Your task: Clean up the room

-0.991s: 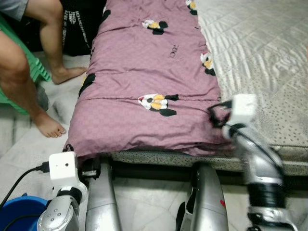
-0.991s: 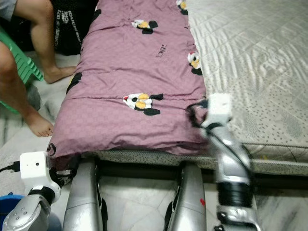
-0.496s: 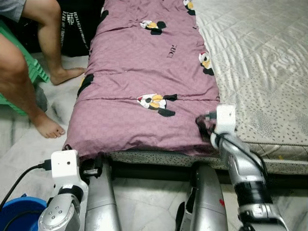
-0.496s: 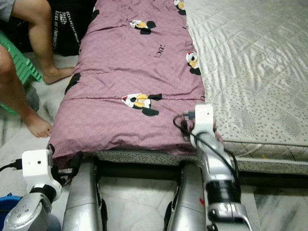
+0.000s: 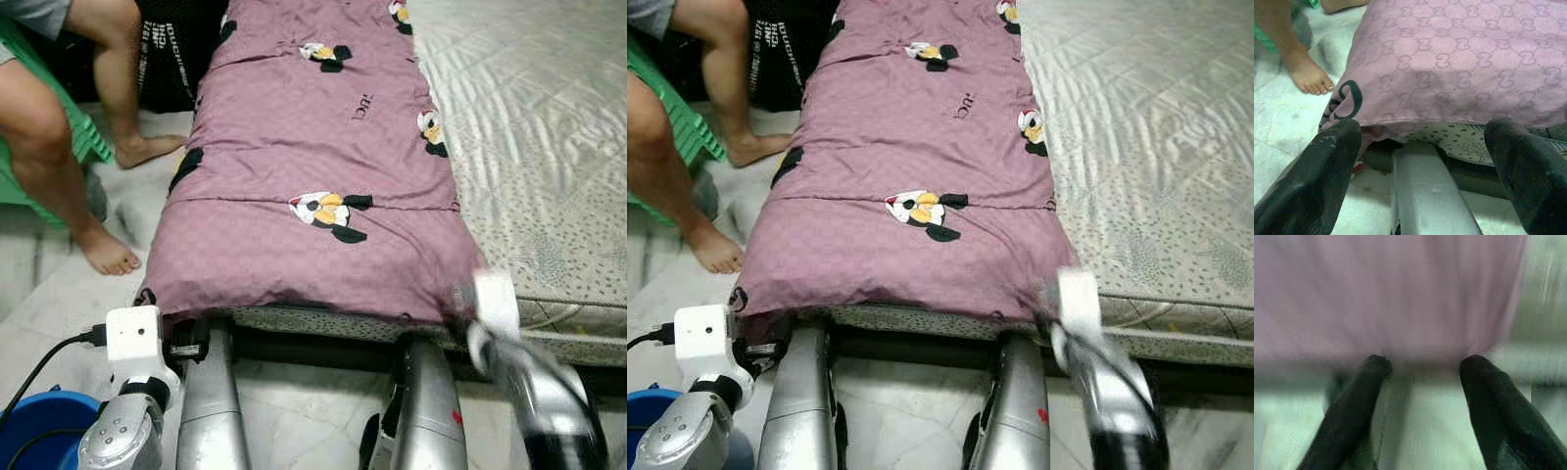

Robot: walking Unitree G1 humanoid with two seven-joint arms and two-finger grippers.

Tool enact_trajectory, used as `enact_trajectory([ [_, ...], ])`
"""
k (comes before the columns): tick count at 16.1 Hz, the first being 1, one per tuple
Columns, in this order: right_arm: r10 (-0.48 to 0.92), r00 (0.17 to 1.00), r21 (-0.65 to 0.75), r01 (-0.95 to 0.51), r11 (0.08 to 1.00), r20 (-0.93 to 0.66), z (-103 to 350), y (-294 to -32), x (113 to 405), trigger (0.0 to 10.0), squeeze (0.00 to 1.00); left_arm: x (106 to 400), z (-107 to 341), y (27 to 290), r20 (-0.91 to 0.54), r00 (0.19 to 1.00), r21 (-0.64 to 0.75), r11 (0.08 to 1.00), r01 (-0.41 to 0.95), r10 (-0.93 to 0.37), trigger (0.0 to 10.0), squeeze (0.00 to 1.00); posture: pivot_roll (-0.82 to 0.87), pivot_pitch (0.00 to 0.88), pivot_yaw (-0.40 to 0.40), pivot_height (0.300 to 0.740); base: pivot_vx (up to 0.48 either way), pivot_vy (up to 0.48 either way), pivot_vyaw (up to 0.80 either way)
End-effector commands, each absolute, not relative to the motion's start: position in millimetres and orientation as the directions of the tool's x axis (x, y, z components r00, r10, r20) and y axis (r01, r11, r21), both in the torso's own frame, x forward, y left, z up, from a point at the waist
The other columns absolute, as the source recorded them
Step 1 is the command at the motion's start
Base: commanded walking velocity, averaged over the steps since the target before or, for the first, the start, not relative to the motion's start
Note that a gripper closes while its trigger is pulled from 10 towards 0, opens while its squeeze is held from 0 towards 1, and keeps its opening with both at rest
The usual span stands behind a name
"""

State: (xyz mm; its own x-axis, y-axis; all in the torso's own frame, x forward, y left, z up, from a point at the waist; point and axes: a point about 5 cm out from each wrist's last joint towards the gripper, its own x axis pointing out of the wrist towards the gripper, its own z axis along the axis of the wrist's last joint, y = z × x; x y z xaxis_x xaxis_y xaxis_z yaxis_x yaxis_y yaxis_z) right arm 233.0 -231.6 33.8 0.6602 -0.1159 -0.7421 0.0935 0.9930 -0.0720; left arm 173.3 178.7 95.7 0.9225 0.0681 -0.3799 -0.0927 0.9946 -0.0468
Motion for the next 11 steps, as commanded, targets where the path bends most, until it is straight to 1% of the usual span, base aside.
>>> enact_trajectory([
  [1,-0.130,0.646,-0.058,0.132,0.990,-0.752,36.3,-235.9,231.4,0.0,0.00,173.9,93.1,178.4,-0.395,0.917,-0.046,0.996,-0.077,0.053,10.0,0.00,0.04,0.115,-0.047,0.506,0.000,0.000,0.00],
  [2,-0.142,0.652,-0.065,0.141,0.988,-0.745,37.5,-236.8,232.2,0.0,0.00,174.9,93.2,178.6,-0.393,0.918,-0.044,0.996,-0.073,0.050,10.0,0.00,0.04,0.112,-0.046,0.506,0.000,0.000,0.00],
  [3,-0.166,0.675,-0.088,0.149,0.985,-0.719,41.3,-238.3,235.7,0.0,0.00,175.7,93.5,178.9,-0.392,0.919,-0.043,0.996,-0.072,0.049,10.0,0.00,0.05,0.109,-0.045,0.506,0.000,0.000,0.00],
  [4,-0.217,0.767,-0.143,0.164,0.976,-0.604,55.9,-241.3,249.6,0.0,0.00,176.9,94.2,179.3,-0.389,0.920,-0.041,0.997,-0.071,0.049,10.0,0.00,0.05,0.106,-0.046,0.506,0.000,0.000,0.00],
  [5,-0.247,0.830,-0.211,0.160,0.964,-0.500,72.1,-243.0,261.5,0.0,0.00,177.5,94.7,179.9,-0.386,0.921,-0.039,0.997,-0.070,0.050,10.0,0.00,0.05,0.102,-0.045,0.506,0.000,0.000,0.00],
  [6,-0.266,0.866,-0.259,0.165,0.952,-0.423,87.3,-243.7,268.9,0.0,0.00,177.8,94.9,180.4,-0.385,0.922,-0.039,0.997,-0.072,0.052,10.0,0.00,0.05,0.100,-0.045,0.506,0.000,0.000,0.00],
  [8,-0.313,0.916,-0.299,0.235,0.925,-0.251,122.8,-245.6,284.2,0.0,0.00,178.8,94.9,180.8,-0.381,0.923,-0.038,0.996,-0.077,0.057,10.0,0.00,0.05,0.093,-0.048,0.506,0.000,0.000,0.00],
  [9,-0.325,0.927,-0.317,0.256,0.913,-0.185,135.3,-246.3,289.0,0.0,0.00,179.1,95.0,180.5,-0.381,0.923,-0.038,0.996,-0.077,0.057,10.0,0.00,0.05,0.093,-0.050,0.506,0.000,0.000,0.00],
  [11,-0.314,0.943,-0.336,0.261,0.905,-0.111,147.1,-244.0,295.3,0.0,0.00,177.8,94.2,179.7,-0.384,0.922,-0.040,0.996,-0.076,0.055,10.0,0.00,0.05,0.093,-0.050,0.506,0.000,0.000,0.00],
])
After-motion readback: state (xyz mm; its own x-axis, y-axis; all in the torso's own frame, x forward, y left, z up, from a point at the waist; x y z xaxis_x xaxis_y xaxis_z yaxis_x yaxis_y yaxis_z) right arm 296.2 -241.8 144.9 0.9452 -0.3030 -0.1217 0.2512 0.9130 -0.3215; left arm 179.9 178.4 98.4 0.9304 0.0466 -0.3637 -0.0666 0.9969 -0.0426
